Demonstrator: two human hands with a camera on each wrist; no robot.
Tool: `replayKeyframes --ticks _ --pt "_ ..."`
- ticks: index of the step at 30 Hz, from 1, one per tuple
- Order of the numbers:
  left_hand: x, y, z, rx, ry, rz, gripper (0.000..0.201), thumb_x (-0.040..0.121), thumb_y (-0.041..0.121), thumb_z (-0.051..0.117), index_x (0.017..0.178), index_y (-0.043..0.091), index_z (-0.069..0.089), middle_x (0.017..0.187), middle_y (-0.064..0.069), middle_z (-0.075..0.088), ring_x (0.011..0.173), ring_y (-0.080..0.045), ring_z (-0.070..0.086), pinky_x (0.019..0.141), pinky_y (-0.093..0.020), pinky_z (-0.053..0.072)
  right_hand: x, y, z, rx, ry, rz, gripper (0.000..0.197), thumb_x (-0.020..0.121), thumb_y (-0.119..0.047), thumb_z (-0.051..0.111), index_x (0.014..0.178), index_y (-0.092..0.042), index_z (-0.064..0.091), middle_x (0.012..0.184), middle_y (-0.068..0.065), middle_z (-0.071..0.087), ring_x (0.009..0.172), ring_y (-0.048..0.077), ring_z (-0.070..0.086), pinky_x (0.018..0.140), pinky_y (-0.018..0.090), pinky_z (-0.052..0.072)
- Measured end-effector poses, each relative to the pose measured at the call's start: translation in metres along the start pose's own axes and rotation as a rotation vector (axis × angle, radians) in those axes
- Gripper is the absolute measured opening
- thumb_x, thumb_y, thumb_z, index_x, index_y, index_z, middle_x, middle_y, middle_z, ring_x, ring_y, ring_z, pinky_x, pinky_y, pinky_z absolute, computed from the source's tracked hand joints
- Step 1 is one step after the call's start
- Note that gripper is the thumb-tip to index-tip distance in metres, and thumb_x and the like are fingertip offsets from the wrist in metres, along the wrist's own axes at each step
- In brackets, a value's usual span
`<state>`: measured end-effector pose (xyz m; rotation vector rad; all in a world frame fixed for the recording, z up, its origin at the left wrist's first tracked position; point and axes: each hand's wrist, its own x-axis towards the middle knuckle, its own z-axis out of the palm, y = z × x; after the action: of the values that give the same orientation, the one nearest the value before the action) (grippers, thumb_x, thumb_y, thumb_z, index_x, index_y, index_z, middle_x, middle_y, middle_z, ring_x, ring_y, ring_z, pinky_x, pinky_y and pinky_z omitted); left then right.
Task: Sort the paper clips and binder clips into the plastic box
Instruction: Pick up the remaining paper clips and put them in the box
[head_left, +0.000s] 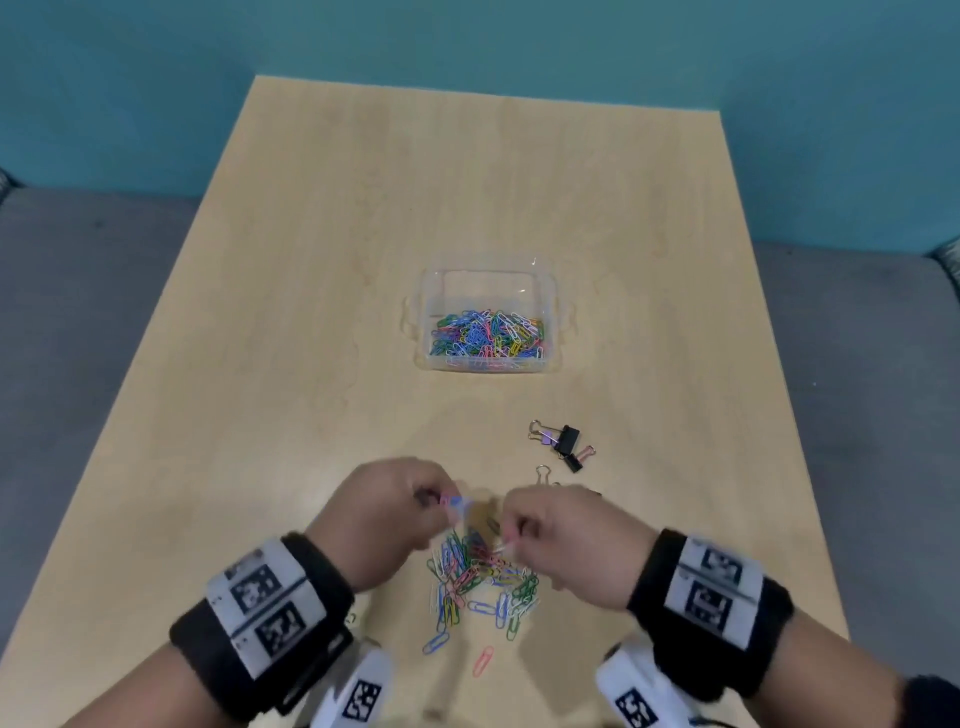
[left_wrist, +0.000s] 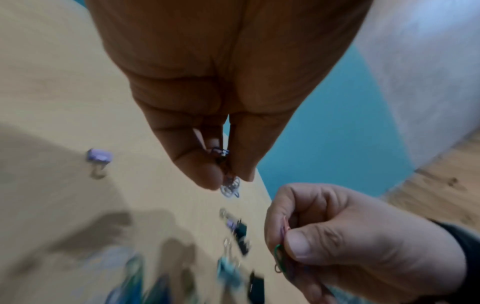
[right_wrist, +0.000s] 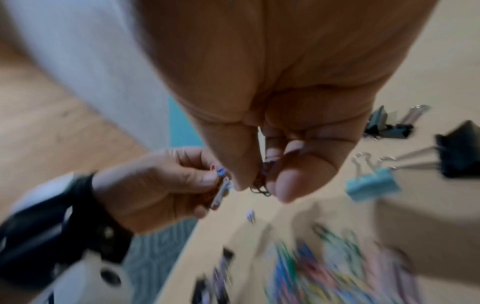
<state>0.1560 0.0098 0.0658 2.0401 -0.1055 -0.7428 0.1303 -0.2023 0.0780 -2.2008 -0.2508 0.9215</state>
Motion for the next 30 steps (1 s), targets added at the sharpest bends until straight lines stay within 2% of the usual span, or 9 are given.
replayKeyframes --ticks 2,5,9,12,14,19,22,26,30 --pt "0.02 0.013 -0.018 -0.086 0.046 -0.015 0.011 0.07 0.021 0.077 0.073 0.014 0.069 0.055 0.002 0.057 0.047 -0.013 0.054 0.053 -0.026 0.048 0.014 -0.005 -0.025 0.275 0.054 0.058 0.008 0.086 -0.003 0.058 0.083 -0.01 0.06 0.052 -0.011 0.056 0.041 0.003 0.049 0.039 0.017 0.039" --pt "0.061 0.033 -0.041 -0.089 0.192 0.004 0.006 0.079 0.005 0.073 0.077 0.006 0.067 0.056 -0.004 0.057 0.045 -0.013 0.056 0.059 -0.032 0.051 0.049 -0.008 -0.066 0.531 0.239 0.062 0.015 0.086 0.004 0.059 0.076 -0.007 0.057 0.054 -0.002 0.056 0.042 0.012 0.05 0.041 0.021 0.045" --pt "0.114 0.057 -0.053 -0.002 0.358 0.021 0.012 0.079 0.009 0.069 0.072 0.017 0.066 0.056 -0.001 0.06 0.048 -0.013 0.061 0.054 -0.023 0.05 0.103 -0.005 -0.099 0.681 0.475 0.149 0.019 0.088 0.0 0.06 0.073 -0.011 0.054 0.065 0.013 0.055 0.043 0.015 0.051 0.044 0.027 0.049" --pt "0.139 0.064 -0.049 0.071 0.376 0.051 0.007 0.076 0.016 0.068 0.074 0.023 0.067 0.067 -0.001 0.067 0.067 -0.024 0.068 0.07 -0.038 0.057 0.123 -0.015 -0.108 0.639 0.55 0.15 0.01 0.089 -0.007 0.061 0.08 -0.01 0.057 0.071 0.012 0.058 0.05 0.019 0.059 0.053 0.033 0.057" --pt "0.142 0.063 -0.047 0.141 0.36 0.048 0.018 0.081 0.021 0.067 0.099 0.021 0.069 0.092 -0.002 0.07 0.084 -0.025 0.067 0.084 -0.038 0.053 0.126 -0.019 -0.109 0.622 0.524 0.166 0.009 0.09 -0.015 0.061 0.098 -0.011 0.06 0.08 0.008 0.06 0.065 0.026 0.065 0.069 0.042 0.059" --pt "0.1 0.038 -0.045 0.319 0.429 0.058 0.033 0.087 0.021 0.06 0.119 0.017 0.063 0.119 -0.006 0.064 0.105 -0.023 0.06 0.091 -0.028 0.042 0.095 0.003 -0.088 0.165 0.566 0.178 0.033 0.086 -0.026 0.054 0.117 -0.015 0.061 0.104 0.008 0.065 0.096 0.032 0.063 0.086 0.049 0.051" --pt "0.031 0.003 -0.012 0.416 0.321 0.137 0.033 0.087 0.015 0.059 0.119 0.015 0.063 0.119 -0.008 0.062 0.106 -0.026 0.059 0.09 -0.028 0.041 0.033 0.007 -0.027 -0.081 0.442 0.073 0.029 0.09 -0.02 0.051 0.116 -0.014 0.063 0.11 0.009 0.064 0.102 0.028 0.059 0.09 0.037 0.045" --pt "-0.02 -0.043 0.04 0.663 0.153 0.303 0.043 0.084 0.009 0.059 0.127 0.013 0.056 0.131 -0.01 0.056 0.116 -0.028 0.055 0.097 -0.034 0.044 -0.01 0.023 0.047 -0.405 0.219 -0.083 0.023 0.09 -0.013 0.044 0.11 -0.013 0.054 0.105 0.006 0.056 0.101 0.029 0.052 0.083 0.039 0.046" --pt "-0.03 -0.072 0.074 0.882 0.058 0.357 0.061 0.072 0.009 0.063 0.132 0.007 0.048 0.141 -0.013 0.046 0.127 -0.034 0.045 0.101 -0.041 0.044 -0.015 0.043 0.095 -0.585 0.189 -0.098 0.061 0.082 -0.011 0.052 0.139 -0.006 0.033 0.143 0.014 0.038 0.13 0.032 0.034 0.103 0.043 0.041"
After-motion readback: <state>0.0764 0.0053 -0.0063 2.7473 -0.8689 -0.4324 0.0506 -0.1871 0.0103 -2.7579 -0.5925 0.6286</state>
